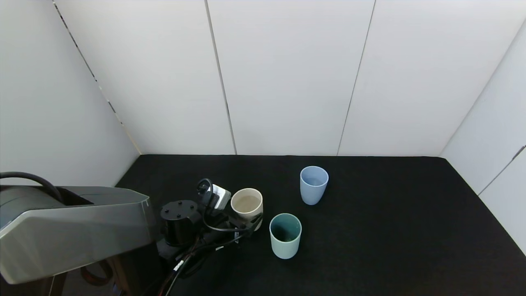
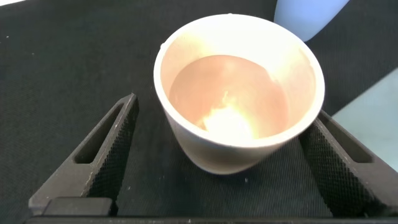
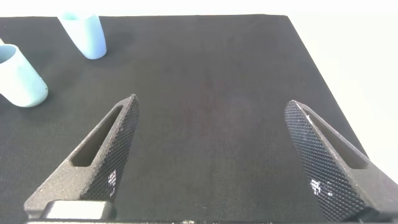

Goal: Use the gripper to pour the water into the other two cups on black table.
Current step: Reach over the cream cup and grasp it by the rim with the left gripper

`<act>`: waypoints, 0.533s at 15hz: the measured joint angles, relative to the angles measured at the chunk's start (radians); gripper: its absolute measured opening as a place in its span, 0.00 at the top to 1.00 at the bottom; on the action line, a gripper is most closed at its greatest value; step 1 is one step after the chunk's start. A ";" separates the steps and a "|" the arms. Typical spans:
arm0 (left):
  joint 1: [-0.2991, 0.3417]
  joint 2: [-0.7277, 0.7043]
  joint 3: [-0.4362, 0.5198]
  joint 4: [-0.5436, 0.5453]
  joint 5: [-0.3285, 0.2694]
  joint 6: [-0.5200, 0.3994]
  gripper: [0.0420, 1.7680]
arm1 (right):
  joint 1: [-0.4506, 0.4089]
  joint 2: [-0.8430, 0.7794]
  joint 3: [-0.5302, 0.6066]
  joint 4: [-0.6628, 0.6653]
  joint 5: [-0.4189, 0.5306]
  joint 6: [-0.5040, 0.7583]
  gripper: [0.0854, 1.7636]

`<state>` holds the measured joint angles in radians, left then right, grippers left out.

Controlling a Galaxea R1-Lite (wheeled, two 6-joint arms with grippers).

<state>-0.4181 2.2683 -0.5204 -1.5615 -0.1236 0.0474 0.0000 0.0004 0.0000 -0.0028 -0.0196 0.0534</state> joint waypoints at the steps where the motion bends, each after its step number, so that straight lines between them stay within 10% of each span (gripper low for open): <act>1: -0.001 0.005 -0.006 0.001 0.000 -0.001 0.03 | 0.000 0.000 0.000 0.000 0.000 0.000 0.03; 8: -0.025 0.019 -0.026 0.001 0.000 -0.014 0.03 | 0.000 0.000 0.000 0.000 0.000 0.000 0.03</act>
<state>-0.4434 2.2870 -0.5460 -1.5606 -0.1234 0.0330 0.0000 0.0004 0.0000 -0.0028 -0.0200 0.0534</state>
